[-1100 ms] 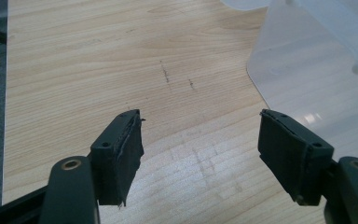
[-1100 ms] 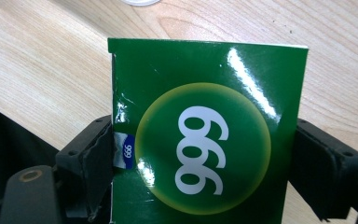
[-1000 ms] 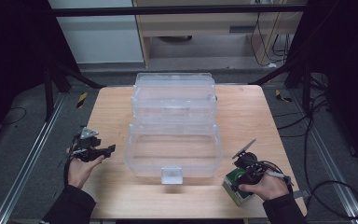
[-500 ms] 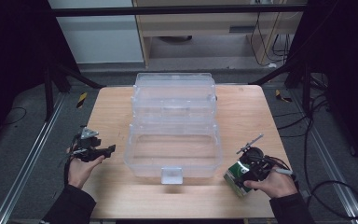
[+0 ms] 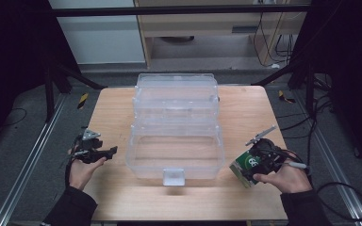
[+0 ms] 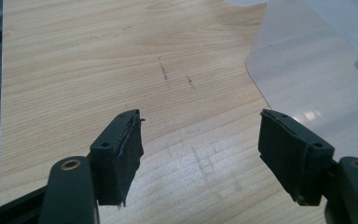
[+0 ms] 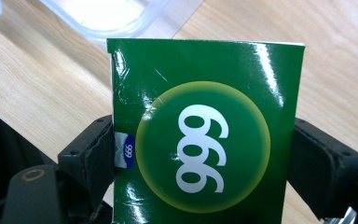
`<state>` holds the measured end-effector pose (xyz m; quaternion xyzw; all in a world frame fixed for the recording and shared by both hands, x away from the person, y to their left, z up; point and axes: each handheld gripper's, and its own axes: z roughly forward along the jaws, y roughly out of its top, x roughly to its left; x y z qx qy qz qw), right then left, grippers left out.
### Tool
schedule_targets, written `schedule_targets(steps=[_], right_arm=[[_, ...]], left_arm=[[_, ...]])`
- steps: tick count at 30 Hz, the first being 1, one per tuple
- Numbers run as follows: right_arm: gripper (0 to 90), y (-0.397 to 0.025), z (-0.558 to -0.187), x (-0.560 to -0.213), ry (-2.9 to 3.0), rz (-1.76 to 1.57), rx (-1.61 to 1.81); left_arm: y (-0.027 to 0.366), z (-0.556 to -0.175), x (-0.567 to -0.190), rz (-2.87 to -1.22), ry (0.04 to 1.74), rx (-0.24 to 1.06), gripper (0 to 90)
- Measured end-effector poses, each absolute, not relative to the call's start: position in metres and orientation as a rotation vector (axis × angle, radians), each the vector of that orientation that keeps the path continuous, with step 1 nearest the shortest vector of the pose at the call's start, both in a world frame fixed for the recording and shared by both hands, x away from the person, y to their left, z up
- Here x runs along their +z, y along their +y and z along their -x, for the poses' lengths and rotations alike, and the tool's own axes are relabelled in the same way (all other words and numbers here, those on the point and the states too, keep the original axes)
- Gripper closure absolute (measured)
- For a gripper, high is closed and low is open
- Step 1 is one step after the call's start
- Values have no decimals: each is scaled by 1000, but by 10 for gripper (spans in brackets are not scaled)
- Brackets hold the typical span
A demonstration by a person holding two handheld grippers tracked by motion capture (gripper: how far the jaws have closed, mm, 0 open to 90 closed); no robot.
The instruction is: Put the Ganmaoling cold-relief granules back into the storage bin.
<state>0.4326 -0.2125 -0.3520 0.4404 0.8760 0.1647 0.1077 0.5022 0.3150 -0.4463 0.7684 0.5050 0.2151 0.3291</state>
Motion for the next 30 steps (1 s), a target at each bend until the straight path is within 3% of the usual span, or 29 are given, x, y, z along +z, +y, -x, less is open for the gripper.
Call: schedule_targets(steps=[30], right_arm=[[176,-189,-464,-290,2695,-990,528]], left_arm=[[314,-503,-450,-2023,1324,554,294]])
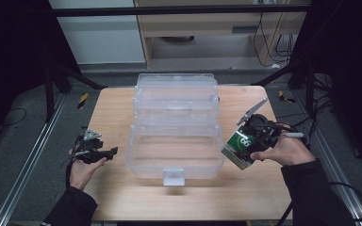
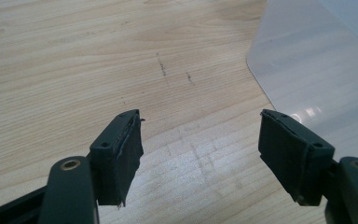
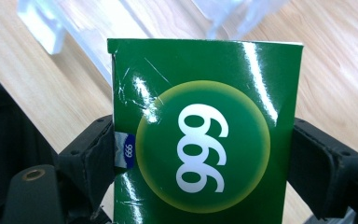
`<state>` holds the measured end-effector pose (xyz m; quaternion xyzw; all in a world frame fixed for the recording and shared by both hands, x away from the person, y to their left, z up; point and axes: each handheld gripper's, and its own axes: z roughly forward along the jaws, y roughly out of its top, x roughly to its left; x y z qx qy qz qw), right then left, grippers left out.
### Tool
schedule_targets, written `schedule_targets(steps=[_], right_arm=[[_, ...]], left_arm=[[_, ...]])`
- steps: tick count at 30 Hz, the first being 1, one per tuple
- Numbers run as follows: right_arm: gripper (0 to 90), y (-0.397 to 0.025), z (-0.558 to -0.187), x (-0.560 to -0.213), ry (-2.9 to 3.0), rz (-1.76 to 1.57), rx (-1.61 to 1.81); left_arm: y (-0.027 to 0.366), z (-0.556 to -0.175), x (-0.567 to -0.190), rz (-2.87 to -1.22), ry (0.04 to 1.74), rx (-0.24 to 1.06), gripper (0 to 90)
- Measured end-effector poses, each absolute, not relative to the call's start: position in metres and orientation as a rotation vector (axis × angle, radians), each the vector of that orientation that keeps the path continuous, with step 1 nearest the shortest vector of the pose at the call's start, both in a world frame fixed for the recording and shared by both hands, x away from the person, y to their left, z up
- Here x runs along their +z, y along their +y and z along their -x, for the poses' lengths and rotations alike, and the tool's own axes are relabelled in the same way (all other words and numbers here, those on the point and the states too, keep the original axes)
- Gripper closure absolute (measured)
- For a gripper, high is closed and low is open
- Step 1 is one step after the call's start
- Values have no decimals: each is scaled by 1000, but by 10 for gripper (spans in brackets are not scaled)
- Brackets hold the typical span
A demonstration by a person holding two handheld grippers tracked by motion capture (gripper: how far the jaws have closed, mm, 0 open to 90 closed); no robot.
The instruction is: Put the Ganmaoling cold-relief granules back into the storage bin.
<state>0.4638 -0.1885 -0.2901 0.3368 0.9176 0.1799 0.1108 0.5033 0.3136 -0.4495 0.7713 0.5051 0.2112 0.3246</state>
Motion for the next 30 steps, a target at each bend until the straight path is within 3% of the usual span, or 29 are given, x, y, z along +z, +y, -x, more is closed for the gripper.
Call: schedule_targets(steps=[30], right_arm=[[175,-134,-502,-272,2874,-584,592]], left_arm=[[313,-504,-452,-2032,1325,550,293]])
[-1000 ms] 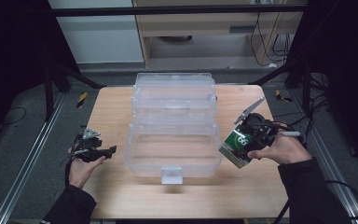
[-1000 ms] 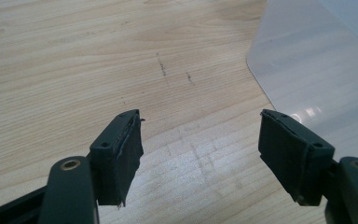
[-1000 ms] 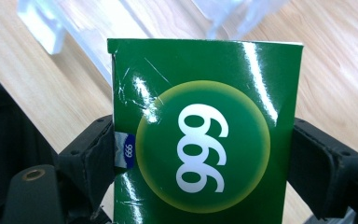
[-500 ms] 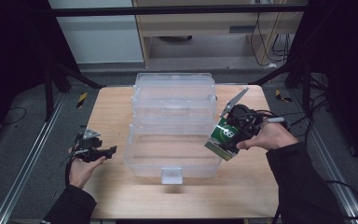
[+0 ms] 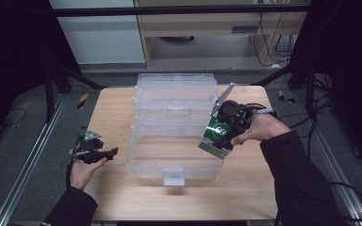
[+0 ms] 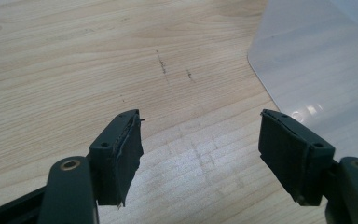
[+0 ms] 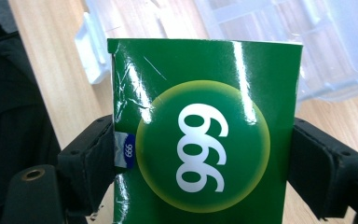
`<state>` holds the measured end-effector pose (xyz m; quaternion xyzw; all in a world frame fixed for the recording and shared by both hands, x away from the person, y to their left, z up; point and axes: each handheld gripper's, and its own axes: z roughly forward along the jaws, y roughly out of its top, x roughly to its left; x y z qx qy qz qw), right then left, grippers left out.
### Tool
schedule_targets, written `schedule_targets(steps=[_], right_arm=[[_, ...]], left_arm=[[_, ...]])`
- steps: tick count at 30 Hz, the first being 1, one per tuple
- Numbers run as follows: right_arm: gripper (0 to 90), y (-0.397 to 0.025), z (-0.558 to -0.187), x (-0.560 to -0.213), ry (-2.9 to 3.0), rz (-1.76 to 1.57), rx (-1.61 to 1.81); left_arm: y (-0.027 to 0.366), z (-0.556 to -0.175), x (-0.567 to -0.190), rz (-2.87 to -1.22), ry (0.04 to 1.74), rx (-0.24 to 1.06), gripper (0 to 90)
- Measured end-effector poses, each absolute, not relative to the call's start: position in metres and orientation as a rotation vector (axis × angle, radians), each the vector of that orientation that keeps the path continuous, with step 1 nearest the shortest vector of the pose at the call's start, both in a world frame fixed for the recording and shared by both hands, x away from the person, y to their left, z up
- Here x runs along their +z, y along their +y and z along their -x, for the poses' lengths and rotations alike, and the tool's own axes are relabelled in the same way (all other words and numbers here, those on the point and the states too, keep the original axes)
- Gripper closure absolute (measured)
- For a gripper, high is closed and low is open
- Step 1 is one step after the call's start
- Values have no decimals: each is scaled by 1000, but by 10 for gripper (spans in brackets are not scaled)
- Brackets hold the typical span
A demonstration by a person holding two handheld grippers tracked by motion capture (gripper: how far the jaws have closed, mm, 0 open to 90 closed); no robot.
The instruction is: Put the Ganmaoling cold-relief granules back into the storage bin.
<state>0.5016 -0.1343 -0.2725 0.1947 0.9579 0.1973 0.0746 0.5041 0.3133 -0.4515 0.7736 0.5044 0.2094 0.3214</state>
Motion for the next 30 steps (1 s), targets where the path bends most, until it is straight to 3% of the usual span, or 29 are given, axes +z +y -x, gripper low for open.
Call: schedule_targets(steps=[30], right_arm=[[173,-94,-514,-308,2992,-163,436]], left_arm=[[313,-505,-453,-2039,1323,546,291]])
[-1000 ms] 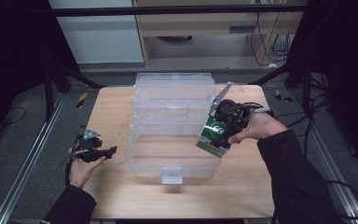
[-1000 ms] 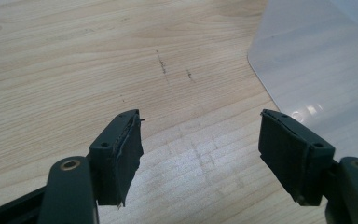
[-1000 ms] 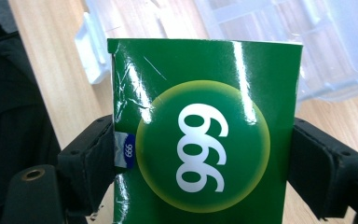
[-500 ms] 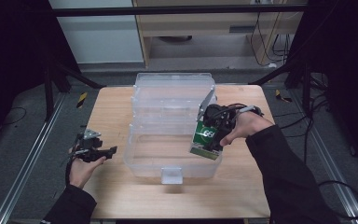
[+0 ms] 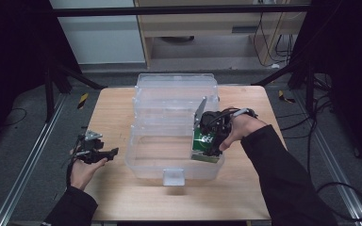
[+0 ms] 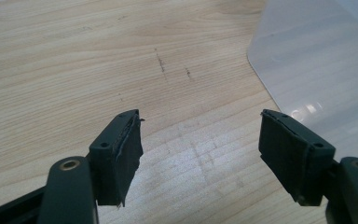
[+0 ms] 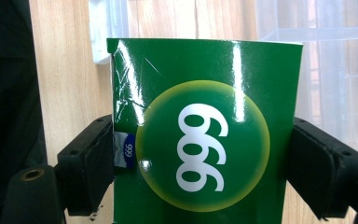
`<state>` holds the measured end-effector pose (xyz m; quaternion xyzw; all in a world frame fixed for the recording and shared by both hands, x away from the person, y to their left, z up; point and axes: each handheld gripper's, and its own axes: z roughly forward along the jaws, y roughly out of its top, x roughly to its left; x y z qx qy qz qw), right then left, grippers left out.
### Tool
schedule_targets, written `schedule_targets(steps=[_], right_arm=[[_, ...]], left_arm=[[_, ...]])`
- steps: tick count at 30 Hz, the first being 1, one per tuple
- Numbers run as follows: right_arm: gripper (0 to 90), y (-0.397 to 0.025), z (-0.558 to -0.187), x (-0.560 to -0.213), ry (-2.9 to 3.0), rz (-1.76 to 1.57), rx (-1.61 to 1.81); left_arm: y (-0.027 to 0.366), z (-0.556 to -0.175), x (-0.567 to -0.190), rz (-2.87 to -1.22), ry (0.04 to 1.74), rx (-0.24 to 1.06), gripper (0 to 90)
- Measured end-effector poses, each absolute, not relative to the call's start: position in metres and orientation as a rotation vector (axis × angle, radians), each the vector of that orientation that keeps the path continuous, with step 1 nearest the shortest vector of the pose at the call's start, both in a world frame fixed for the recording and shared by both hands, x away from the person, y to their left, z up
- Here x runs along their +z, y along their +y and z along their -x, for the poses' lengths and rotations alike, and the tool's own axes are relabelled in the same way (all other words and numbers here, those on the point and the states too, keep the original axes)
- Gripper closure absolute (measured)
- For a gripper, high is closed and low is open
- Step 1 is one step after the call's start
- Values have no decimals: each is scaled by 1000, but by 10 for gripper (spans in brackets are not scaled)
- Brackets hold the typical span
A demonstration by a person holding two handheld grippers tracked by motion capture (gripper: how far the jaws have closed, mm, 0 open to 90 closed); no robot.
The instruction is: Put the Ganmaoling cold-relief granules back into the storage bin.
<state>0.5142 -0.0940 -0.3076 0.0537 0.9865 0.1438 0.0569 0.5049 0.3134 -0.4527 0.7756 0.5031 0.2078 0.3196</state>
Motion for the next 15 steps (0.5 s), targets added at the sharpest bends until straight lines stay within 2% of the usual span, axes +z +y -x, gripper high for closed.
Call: schedule_targets(steps=[15], right_arm=[[171,-92,-521,-323,2985,-73,366]], left_arm=[[313,-505,-454,-2039,1325,544,290]])
